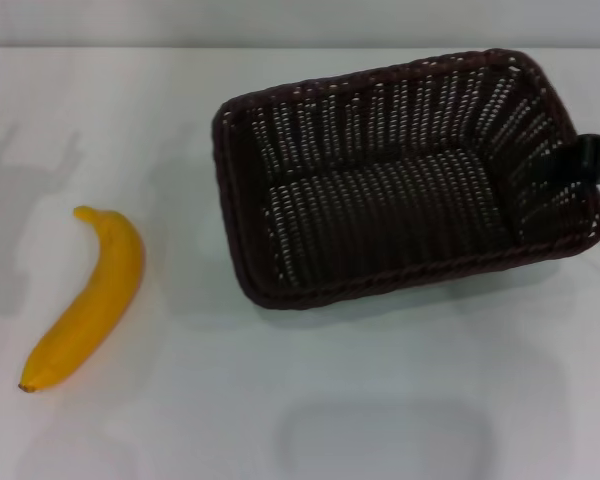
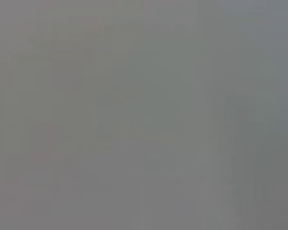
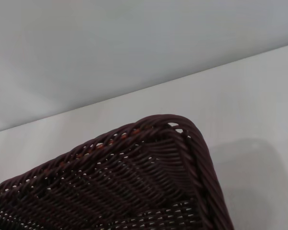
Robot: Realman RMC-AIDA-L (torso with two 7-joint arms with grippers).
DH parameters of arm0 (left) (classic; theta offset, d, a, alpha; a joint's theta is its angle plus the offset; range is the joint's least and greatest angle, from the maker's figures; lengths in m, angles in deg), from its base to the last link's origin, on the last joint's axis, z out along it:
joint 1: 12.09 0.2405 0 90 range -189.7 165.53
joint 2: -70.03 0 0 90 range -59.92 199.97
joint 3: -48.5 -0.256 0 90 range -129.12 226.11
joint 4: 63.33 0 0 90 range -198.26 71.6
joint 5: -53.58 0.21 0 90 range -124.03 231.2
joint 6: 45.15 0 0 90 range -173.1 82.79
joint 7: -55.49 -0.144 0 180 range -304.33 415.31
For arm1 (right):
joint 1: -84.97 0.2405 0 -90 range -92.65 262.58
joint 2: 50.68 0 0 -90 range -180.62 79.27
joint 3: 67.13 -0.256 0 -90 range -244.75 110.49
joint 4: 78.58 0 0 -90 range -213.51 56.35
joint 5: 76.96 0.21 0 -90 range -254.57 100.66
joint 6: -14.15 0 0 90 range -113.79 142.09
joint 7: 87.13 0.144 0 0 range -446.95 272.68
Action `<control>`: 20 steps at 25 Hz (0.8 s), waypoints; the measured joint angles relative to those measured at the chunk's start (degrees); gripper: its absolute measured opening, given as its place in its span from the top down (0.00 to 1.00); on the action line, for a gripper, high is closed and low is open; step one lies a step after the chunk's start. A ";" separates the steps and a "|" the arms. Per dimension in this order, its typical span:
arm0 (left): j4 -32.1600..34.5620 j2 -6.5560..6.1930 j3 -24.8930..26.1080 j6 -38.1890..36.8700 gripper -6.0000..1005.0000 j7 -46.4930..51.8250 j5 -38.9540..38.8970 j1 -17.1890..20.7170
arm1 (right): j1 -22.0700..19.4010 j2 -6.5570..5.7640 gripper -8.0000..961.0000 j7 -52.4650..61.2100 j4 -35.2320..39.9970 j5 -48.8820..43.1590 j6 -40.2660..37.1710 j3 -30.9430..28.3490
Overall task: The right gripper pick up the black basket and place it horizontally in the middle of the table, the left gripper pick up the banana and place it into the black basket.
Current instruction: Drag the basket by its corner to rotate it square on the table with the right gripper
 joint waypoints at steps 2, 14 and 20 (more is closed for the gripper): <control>0.00 0.01 0.00 0.00 0.14 0.00 0.00 0.00 | -0.51 0.00 0.85 0.00 -0.03 1.17 1.38 1.79; -0.31 -0.07 -0.08 0.19 0.14 0.09 0.06 0.19 | -2.80 -0.12 0.85 -0.01 -0.12 7.17 8.25 8.71; -0.37 -0.08 -0.08 0.19 0.14 0.09 0.07 0.07 | -2.57 -0.23 0.85 -0.12 -0.41 7.18 8.65 8.72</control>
